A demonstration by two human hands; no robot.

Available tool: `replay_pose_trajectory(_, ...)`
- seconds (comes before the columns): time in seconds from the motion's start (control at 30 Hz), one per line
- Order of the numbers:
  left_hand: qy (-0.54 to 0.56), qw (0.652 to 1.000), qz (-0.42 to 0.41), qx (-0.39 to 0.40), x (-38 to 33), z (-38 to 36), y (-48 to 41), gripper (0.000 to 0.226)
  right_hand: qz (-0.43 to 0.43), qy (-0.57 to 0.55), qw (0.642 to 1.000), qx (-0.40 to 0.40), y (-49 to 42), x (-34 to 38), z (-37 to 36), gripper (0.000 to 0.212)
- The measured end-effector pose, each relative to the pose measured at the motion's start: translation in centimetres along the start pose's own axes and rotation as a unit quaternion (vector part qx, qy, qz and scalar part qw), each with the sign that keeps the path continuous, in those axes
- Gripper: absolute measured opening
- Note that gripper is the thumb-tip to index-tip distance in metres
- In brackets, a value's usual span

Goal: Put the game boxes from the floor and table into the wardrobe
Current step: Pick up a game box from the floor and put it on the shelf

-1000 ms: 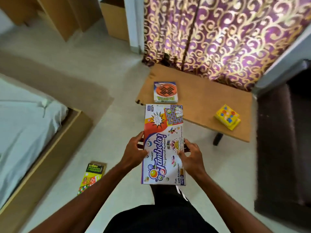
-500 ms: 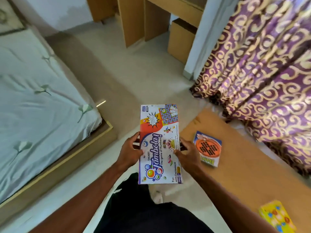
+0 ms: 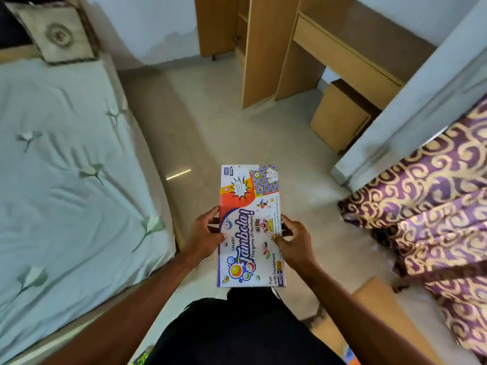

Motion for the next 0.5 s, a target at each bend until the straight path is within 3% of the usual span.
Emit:
replay_pose_trajectory(0.2,0.011,0.999,-0.009,-0.047,-5.4,5.4,-13.5,0.075,0.031,0.014,0.999,0.02,-15.5,7.7,-2.0,0.05)
replay_pose_trajectory(0.37,0.011,0.997,-0.011,-0.074,-10.3,10.4,-26.8,0.067,0.044,-0.003,0.999,0.03,-30.5,13.1,-5.4,0.059)
replay_pose_trajectory(0.5,0.026,0.995,0.002,-0.101,-15.0,14.8,-36.1,0.076,0.053,0.002,0.997,0.063,-41.5,19.2,-6.8,0.058)
Point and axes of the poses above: each hand's wrist, its own y-axis away from the middle knuckle, its own z-axis out of the back of the hand, x = y × z, the point moved 8 cm from there along -y, towards the middle knuckle, and after that the axes turned 3 degrees about -y, right-handed, at the moved point
